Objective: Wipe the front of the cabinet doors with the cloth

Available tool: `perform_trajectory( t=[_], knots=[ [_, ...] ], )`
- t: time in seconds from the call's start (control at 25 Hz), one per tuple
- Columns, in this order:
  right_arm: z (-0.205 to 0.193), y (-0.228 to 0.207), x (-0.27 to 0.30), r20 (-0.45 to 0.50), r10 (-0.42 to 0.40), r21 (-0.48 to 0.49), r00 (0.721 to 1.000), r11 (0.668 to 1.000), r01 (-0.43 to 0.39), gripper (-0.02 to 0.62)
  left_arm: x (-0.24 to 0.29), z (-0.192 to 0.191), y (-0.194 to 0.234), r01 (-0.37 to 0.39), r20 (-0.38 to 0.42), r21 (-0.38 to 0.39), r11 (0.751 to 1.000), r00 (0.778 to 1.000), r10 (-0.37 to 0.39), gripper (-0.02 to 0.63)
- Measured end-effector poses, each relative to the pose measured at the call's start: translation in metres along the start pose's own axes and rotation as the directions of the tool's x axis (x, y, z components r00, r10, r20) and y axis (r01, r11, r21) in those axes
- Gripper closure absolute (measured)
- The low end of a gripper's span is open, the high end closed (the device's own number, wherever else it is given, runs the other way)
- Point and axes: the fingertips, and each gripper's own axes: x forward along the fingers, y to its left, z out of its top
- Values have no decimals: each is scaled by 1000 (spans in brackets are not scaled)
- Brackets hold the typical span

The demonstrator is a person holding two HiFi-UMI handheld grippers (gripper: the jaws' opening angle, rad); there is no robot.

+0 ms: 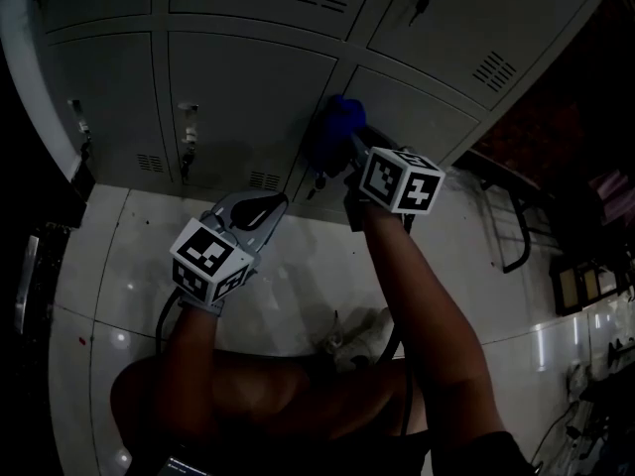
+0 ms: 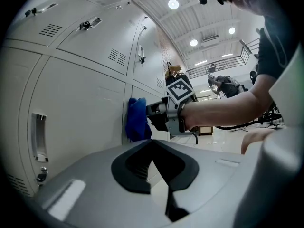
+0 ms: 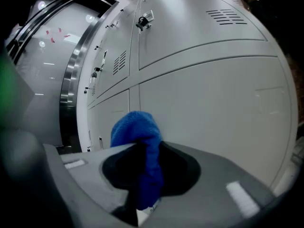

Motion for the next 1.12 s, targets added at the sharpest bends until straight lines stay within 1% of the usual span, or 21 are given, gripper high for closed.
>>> perform_trajectory(
  t=[0.08, 0.24, 0.56, 0.76, 0.88, 1.04, 1.12],
  knots=[
    [1, -4, -2, 1, -5, 1, 1000, 1000, 5, 518, 0, -1, 0, 1, -4, 1, 1000, 1000, -1, 606],
    [-1, -24, -15, 1, -42, -9, 999, 999, 42, 518, 0, -3, -1, 6, -11, 7, 1000, 1000, -6, 606],
    [-2, -99, -61, -2, -164, -22, 987, 986, 164, 518, 3, -8, -3, 9, -34, 13, 1000, 999, -8, 606],
    [3, -147, -93, 14, -253, -16, 967, 967, 253, 518, 4, -11, -5, 11, -44, 18, 1000, 999, -11, 606],
    [4, -174, -111, 25, -305, 9, 952, 952, 305, 518, 5, -13, -5, 12, -48, 20, 1000, 999, -11, 606],
    [1, -197, -128, 27, -353, 69, 935, 934, 350, 518, 5, -14, -6, 14, -52, 22, 1000, 999, -13, 606],
    [0, -210, -136, 30, -381, 60, 924, 923, 379, 518, 6, -14, -6, 15, -54, 23, 1000, 998, -14, 606]
  ],
)
